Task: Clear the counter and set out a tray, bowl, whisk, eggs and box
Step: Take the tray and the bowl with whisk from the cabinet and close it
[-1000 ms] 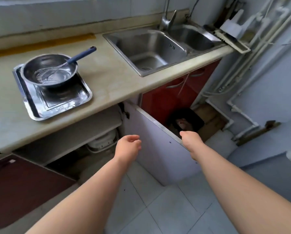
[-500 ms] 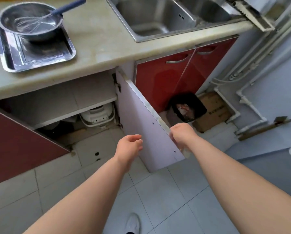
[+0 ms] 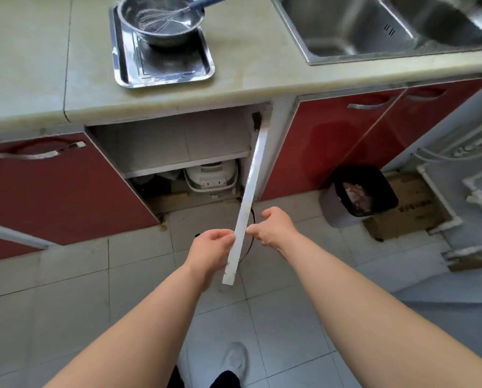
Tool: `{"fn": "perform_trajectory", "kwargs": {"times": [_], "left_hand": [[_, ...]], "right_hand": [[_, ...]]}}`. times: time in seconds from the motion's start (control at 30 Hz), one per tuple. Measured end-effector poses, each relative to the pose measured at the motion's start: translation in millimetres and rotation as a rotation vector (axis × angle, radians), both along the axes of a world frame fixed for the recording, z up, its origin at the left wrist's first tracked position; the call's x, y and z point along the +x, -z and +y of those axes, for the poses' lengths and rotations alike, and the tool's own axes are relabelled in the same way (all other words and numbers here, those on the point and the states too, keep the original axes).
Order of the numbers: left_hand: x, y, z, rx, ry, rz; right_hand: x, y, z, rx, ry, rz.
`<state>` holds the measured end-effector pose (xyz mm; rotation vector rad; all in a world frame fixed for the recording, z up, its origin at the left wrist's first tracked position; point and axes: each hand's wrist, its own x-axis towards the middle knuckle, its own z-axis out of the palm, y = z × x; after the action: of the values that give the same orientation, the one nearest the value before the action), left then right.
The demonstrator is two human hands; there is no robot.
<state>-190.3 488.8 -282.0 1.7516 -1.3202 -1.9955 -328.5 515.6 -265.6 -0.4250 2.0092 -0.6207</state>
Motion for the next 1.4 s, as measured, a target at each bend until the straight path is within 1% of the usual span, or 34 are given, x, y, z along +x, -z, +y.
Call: {"fn": "perform_trajectory", "kwargs": {"times": [0.1,0.23,0.3,0.4,0.47,0.6,0.7,0.87,0.93,1.03,1.17,1.3,1.4], "left_hand": [[29,-2,-17,-0.052,-0.039,-0.016],[66,-3,-34,-0.067,-0.068,-0.021],[81,-2,-43,-0.069,-0.082,-0.024],[101,3,-59,-0.068,-0.166,-0.050],[114,7,-71,-0.053,-0.191,-0.062],[135,17,-102,-0.072,-0.235,-0.084],[147,24,-130,-0.082,-0.273,-0.051],[156,29,-180,-0.088,-0.338,-0.016],[158,33,-202,-0.049,-0.383,-0.020],[158,35,-232,-0.013,-0.427,-0.014],[155,33,-266,-0.020,-0.476,0.028],[151,31,-286,-0.036,-0.490,0.059],[150,32,-298,-0.001,-0.510,0.096]], "right_hand": [[28,-3,-22,-0.040,0.072,-0.174],[57,9,-51,-0.060,0.080,-0.181],[66,15,-65,-0.085,0.131,-0.207],[79,21,-83,-0.119,0.201,-0.258],[89,23,-96,-0.126,0.221,-0.260],[106,19,-125,-0.115,0.262,-0.408],[117,12,-154,-0.135,0.304,-0.472],[127,20,-194,-0.148,0.359,-0.444],[130,20,-209,-0.158,0.391,-0.446],[134,18,-233,-0.105,0.529,-0.455],[140,18,-264,-0.102,0.591,-0.434],[136,23,-286,-0.135,0.651,-0.477],[133,24,-297,-0.130,0.691,-0.525]]}}
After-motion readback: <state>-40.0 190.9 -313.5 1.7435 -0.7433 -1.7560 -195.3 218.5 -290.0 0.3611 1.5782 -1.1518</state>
